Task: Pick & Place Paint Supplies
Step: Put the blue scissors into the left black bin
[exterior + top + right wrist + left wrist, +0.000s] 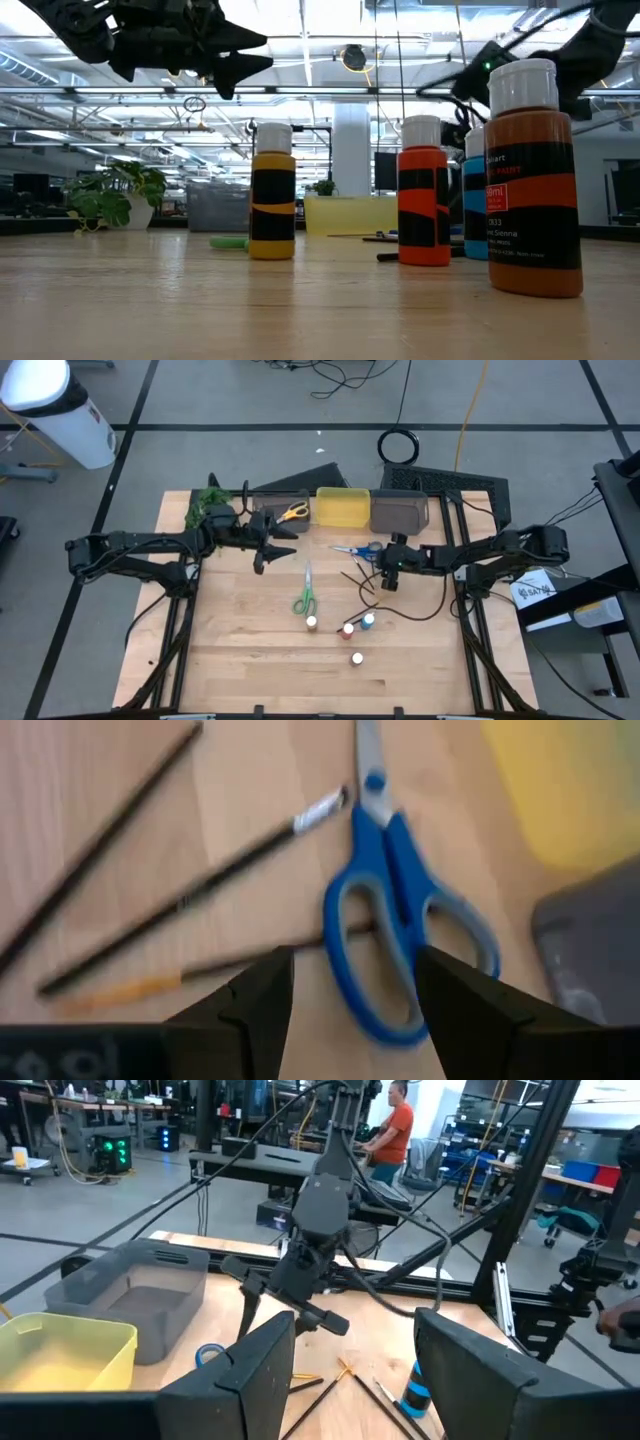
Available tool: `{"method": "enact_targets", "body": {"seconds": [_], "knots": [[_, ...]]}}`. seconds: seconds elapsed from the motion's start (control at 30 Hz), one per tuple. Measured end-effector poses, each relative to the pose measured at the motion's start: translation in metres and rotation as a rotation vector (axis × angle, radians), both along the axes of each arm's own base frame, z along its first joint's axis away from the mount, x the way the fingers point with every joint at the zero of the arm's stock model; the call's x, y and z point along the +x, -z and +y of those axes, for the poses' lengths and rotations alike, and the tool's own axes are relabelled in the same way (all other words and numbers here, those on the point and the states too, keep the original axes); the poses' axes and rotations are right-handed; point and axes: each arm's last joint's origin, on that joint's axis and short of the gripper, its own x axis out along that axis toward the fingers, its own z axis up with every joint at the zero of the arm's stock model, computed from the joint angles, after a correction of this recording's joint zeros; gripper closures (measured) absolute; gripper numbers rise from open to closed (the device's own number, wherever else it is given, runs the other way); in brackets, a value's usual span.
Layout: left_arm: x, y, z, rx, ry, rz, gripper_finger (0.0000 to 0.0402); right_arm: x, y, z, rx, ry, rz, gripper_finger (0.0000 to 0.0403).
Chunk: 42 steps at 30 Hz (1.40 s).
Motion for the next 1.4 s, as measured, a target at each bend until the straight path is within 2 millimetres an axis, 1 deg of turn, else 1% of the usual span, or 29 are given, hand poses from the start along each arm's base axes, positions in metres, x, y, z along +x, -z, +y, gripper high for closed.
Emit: {"method": "enact_targets", "body": {"seconds": [0.13, 0.3, 0.47, 0.63, 0.73, 0.97, 1.07, 1.23, 1.4], "knots": [[0.0, 0.0, 0.0, 0.0, -0.001, -0.001, 0.0185, 0.0, 0.01, -0.002, -0.014, -0.012, 0.032, 0.0208], [0.0, 0.0, 0.0, 0.0, 0.0, -0.001, 0.0186, 0.005, 0.017, -0.002, 0.004, -0.057, 0.024, 0.0209], [0.0, 0.0, 0.0, 0.005, -0.001, -0.002, 0.0185, 0.006, 0.021, -0.005, 0.008, -0.054, 0.039, 0.0227], [0.0, 0.0, 0.0, 0.005, -0.001, -0.002, 0.0185, 0.003, 0.023, -0.008, 0.058, -0.049, 0.051, 0.0263], [0.0, 0.0, 0.0, 0.005, -0.001, -0.002, 0.0185, 0.002, 0.024, -0.009, 0.091, -0.059, 0.059, 0.0291], [0.0, 0.0, 0.0, 0.008, -0.001, -0.002, 0.0185, -0.003, 0.027, -0.016, 0.132, -0.006, 0.087, 0.0366], [0.0, 0.0, 0.0, 0.008, -0.001, -0.002, 0.0186, -0.004, 0.027, -0.019, 0.154, -0.006, 0.079, 0.0387], [0.0, 0.0, 0.0, 0.008, -0.001, -0.002, 0.0185, -0.004, 0.026, -0.02, 0.157, -0.01, 0.072, 0.0385], [0.0, 0.0, 0.0, 0.007, -0.001, -0.002, 0.0185, -0.001, 0.014, -0.02, 0.114, -0.037, 0.026, 0.0387]]}}
